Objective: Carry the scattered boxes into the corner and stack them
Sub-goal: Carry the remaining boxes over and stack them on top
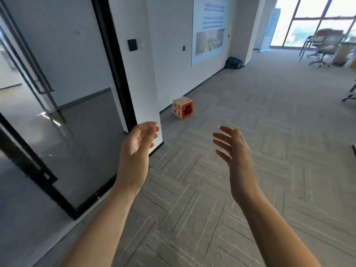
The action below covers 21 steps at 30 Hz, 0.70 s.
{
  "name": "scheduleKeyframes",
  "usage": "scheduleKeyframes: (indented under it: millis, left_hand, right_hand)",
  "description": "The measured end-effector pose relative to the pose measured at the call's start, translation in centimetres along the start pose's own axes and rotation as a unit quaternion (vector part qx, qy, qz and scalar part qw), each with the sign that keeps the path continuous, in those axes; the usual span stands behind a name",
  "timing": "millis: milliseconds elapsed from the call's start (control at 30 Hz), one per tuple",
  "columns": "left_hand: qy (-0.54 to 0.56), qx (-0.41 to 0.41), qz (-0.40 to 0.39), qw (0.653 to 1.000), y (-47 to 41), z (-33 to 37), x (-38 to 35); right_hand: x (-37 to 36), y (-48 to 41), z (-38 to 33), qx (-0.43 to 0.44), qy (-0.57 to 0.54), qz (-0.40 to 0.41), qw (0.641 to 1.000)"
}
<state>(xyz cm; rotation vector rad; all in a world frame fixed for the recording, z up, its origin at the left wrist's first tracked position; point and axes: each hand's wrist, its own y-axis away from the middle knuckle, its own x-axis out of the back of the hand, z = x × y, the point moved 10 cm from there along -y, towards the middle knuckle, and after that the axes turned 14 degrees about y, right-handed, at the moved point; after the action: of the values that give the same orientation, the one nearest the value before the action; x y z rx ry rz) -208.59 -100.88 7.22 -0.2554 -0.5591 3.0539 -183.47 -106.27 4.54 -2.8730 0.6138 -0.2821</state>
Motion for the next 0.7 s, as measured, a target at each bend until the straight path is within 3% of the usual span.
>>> scheduleKeyframes:
  millis: [300,700]
  left_hand:
    - [0.026,-0.031,0.002,0.999,-20.4,-5.5,-9.7]
    - [0.020,-0.037,-0.018,0.999,-51.7,-21.4,-21.4]
  right_hand:
    - [3.7,-24.0,1.7,0.019,0.002,0.018,1.000]
    - [1.1,-58.0,11.5,0.019,0.045,0.023,0.999]
